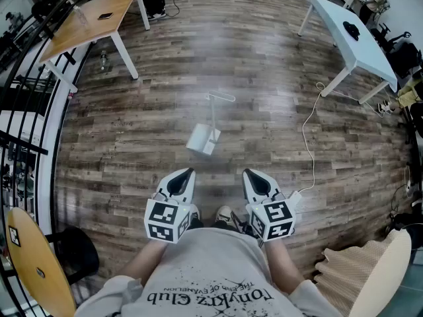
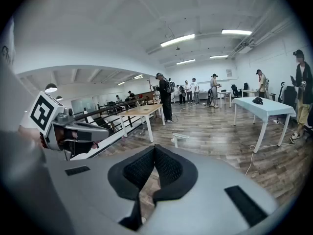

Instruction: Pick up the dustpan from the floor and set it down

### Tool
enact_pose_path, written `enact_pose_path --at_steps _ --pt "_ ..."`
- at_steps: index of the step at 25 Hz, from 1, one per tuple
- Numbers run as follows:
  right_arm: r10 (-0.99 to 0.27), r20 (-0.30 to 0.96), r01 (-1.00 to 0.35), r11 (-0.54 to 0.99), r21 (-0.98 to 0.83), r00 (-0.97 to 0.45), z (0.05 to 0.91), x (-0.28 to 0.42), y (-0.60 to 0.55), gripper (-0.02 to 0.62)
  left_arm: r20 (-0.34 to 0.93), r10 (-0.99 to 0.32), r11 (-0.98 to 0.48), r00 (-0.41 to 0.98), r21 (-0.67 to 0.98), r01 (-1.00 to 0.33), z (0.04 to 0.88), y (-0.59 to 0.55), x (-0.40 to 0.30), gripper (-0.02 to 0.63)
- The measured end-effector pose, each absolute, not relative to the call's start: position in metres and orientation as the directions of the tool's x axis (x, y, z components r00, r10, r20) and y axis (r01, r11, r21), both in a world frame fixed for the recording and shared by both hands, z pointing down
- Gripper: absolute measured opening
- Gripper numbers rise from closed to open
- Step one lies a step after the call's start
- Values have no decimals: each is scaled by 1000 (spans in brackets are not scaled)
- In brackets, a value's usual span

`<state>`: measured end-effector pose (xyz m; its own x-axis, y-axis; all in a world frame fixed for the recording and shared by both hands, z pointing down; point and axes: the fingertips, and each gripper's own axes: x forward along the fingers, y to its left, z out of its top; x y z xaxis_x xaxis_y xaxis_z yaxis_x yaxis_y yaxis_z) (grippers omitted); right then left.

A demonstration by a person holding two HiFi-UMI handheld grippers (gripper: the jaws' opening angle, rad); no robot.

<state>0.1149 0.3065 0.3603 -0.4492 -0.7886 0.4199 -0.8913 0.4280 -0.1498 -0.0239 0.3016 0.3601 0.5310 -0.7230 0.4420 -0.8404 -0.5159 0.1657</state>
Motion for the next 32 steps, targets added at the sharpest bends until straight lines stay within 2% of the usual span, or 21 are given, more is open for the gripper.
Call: enact_pose_path --at_steps 17,32 --pt "-811 394 -901 397 -172 -433 359 120 302 26 445 -722 -518 529 159 -841 361 299 -27 23" --pt "-842 388 -927 347 -138 -373 354 65 311 26 426 -703 -554 570 175 -814 364 310 -90 23"
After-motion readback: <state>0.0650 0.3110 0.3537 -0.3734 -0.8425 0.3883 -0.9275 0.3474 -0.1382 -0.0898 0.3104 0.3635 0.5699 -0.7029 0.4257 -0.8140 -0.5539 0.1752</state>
